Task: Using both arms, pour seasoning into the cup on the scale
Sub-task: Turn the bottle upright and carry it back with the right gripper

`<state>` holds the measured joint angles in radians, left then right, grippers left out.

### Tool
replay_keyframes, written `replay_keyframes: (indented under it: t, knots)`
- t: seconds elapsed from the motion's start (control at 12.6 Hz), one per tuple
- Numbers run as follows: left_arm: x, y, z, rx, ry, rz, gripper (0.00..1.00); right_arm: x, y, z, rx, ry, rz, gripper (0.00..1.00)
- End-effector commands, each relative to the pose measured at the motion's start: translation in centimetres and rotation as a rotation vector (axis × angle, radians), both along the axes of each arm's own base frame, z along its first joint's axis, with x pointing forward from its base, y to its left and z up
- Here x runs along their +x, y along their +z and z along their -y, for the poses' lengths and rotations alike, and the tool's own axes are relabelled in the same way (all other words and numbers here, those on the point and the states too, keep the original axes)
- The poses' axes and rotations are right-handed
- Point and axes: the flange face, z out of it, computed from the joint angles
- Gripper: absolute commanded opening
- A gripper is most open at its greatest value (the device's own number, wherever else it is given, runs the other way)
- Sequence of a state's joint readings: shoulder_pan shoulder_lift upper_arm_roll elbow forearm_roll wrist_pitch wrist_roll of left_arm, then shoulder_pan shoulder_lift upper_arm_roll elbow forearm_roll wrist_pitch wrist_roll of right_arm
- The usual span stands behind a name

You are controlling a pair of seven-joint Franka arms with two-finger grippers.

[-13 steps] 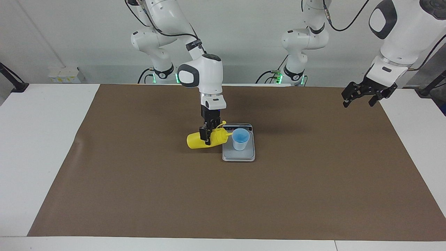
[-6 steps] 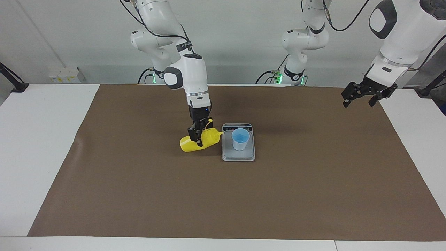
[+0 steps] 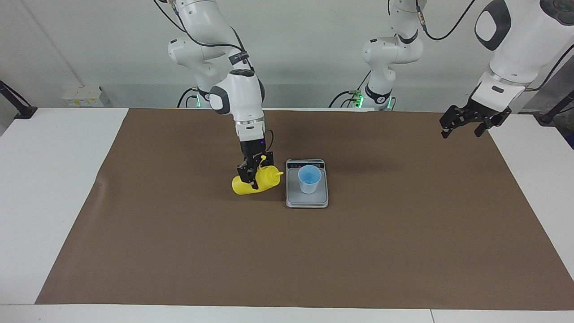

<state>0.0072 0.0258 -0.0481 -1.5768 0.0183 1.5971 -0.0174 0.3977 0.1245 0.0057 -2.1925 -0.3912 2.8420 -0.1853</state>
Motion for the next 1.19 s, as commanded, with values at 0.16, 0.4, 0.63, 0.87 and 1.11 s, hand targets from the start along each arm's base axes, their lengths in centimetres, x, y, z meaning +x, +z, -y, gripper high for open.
replay_keyframes:
  t: [0.16, 0.4, 0.63, 0.87, 1.11]
  knots:
    - [-0.6, 0.3, -0.2, 0.010, 0.011, -0.005, 1.00, 2.3, 3.8, 2.8, 0.064, 0.080, -0.085, 0.06]
    - [-0.7, 0.4, -0.2, 0.010, 0.011, -0.003, 1.00, 2.9, 4.5, 5.5, 0.089, 0.130, -0.074, 0.06]
    - [-0.6, 0.3, -0.2, 0.010, 0.011, -0.005, 1.00, 3.8, 3.9, 9.4, 0.130, 0.198, -0.077, 0.06]
    - [-0.7, 0.4, -0.2, 0.010, 0.011, -0.003, 1.00, 4.5, 2.9, 15.1, 0.215, 0.253, -0.069, 0.06]
    - [-0.7, 0.4, -0.2, 0.010, 0.011, -0.003, 1.00, 4.6, 1.4, 21.0, 0.292, 0.315, -0.043, 0.06]
